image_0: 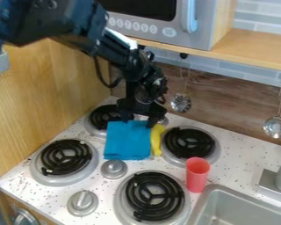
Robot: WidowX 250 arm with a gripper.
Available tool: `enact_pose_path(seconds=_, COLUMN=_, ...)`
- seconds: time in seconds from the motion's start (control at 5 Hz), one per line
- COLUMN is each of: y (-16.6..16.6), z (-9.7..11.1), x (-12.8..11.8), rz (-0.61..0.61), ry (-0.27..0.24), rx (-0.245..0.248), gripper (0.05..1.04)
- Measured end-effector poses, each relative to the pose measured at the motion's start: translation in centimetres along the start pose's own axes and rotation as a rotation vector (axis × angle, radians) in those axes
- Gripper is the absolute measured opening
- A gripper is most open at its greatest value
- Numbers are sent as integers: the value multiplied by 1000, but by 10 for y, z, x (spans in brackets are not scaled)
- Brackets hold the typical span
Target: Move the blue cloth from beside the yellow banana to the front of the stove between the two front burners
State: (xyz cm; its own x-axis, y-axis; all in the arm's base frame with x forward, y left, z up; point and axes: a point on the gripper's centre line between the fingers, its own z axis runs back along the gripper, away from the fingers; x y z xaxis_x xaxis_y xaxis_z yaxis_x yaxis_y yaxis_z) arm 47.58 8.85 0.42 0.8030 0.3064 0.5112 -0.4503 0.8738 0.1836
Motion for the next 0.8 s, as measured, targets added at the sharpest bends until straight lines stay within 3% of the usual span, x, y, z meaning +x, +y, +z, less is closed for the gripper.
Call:
enact_pose_path(seconds=0.4, y=5, z=-22, x=6, rz=-10, ry=44, rx=34, gripper=1001)
enact_pose_path(seconds=0.8, y=13, z=-28, x=-16, rz=-6, ry=91, rx=37, gripper=1001)
